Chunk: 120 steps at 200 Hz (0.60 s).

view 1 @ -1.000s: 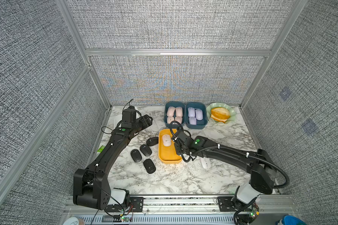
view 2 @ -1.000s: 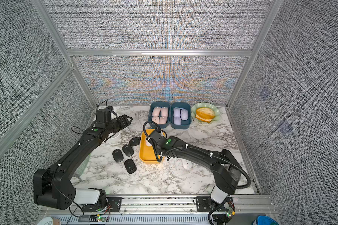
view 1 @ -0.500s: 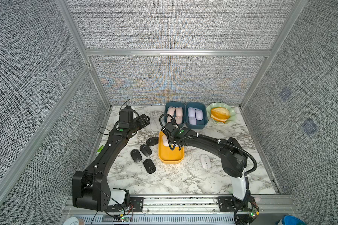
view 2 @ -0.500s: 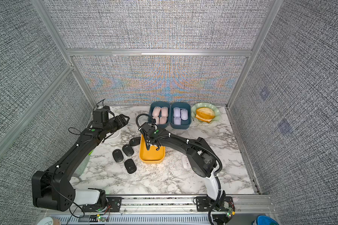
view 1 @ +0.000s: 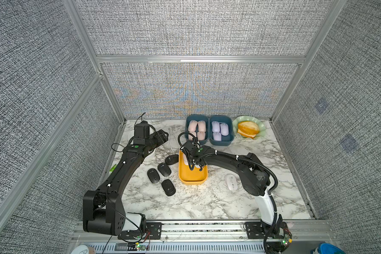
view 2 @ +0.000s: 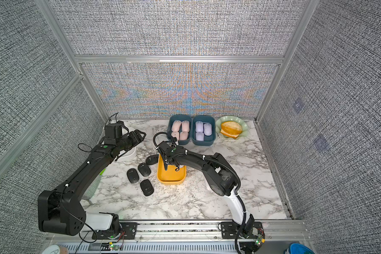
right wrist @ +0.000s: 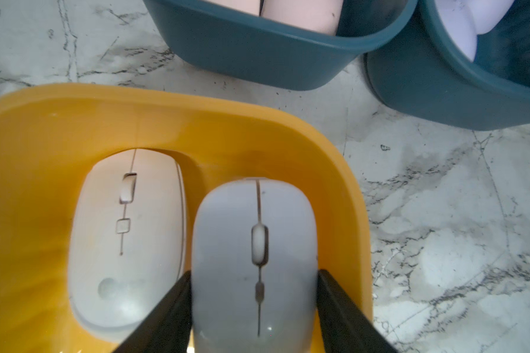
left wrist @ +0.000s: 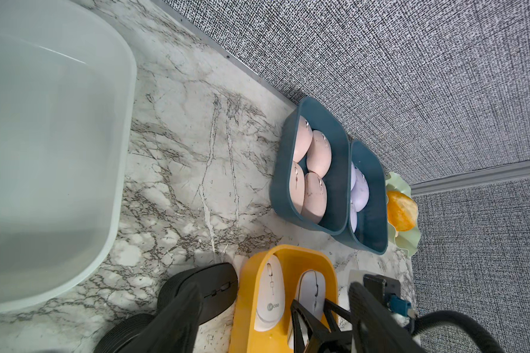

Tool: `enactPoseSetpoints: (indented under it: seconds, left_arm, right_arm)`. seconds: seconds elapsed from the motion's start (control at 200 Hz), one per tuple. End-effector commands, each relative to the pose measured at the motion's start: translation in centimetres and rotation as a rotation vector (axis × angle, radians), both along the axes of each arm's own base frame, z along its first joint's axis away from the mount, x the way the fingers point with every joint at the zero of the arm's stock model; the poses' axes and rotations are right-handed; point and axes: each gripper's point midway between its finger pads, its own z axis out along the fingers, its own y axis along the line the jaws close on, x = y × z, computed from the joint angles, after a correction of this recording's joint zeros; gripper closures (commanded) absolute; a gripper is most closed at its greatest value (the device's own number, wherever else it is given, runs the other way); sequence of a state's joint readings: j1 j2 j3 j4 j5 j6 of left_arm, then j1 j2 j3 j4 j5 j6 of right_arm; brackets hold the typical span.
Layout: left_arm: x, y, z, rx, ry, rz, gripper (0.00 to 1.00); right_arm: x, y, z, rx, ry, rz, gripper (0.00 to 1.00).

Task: Place the mice by color into the storage box
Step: Place the mouse in the storage box.

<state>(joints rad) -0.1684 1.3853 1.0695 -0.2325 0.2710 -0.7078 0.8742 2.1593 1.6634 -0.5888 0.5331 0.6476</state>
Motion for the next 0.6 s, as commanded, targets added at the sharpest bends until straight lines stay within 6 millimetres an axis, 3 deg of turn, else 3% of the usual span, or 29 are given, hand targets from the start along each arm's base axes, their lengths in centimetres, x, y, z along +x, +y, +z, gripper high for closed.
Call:
enactPoseSetpoints:
  seconds: [0.0, 0.245, 0.455, 0.595]
  left_arm:
    - [0.2, -0.2, 0.4, -0.013, -0.017, -0.012, 0.23]
    - [0.3, -0.2, 0.2, -0.015, -0.013, -0.013, 0.23]
    - [0.3, -0.3, 0.3, -0.021, -0.016, -0.019, 0.23]
    - [0.1, -1.1, 0.0, -0.056, -0.004, -0.052, 0.23]
  right_arm:
    - [0.4, 0.2, 0.0, 0.019, -0.010, -0.022, 0.34]
    - [0.7, 0.4, 0.4, 0.034, -0.014, -0.021, 0.33]
    - [-0.3, 0.9, 4.5, 0.077, -0.060, 0.038, 0.34]
    - [-1.8, -1.0, 6.6, 0.078, -0.084, 0.066, 0.34]
